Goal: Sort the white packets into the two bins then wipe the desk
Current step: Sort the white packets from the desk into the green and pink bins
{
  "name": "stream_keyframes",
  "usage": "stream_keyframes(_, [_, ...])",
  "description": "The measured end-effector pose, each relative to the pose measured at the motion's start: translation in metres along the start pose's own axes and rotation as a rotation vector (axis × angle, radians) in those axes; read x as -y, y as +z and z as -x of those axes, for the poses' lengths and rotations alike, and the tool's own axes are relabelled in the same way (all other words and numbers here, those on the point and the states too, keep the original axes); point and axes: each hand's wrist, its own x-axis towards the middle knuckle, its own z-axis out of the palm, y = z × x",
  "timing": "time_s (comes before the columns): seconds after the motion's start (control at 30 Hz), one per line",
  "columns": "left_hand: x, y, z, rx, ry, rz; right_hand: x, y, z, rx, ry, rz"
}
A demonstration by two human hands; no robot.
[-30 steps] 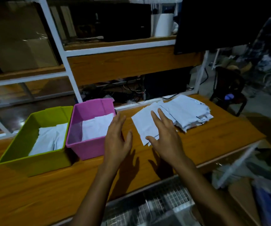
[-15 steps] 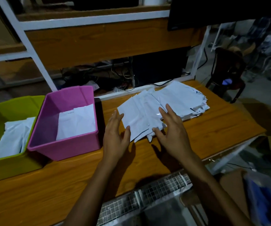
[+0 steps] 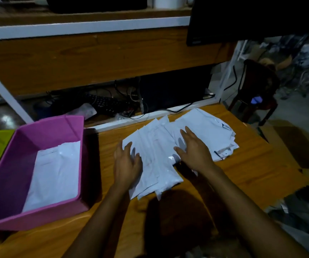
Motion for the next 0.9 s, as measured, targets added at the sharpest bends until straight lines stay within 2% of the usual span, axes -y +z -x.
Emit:
stream_keyframes(0.13, [0.009, 0.031, -0.024, 0.056, -0.084, -0.115, -0.035, 0.007, -0.053, 0.072, -0.059, 0.087])
stream_keyframes(0.27, [0.017, 0.056, -0.034, 0.057, -0.253, -0.114, -0.058, 0.024, -0.075, 0.172, -0.106, 0.168])
stream_keyframes(0.37, [0.013, 0.067, -0.034, 0.074, -0.298, -0.115, -0.067, 0.039, -0.079, 0.160, -0.113, 0.162])
stream_keyframes(0.57, [-0.002, 0.071, -0.022, 0.000, -0.332, -0.110, -0.072, 0.051, -0.084, 0.125, -0.116, 0.169])
stream_keyframes(0.9, [-0.006, 0.045, -0.036, 0.038, -0.366, -0.023, -0.067, 0.050, -0.090, 0.126, -0.120, 0.262])
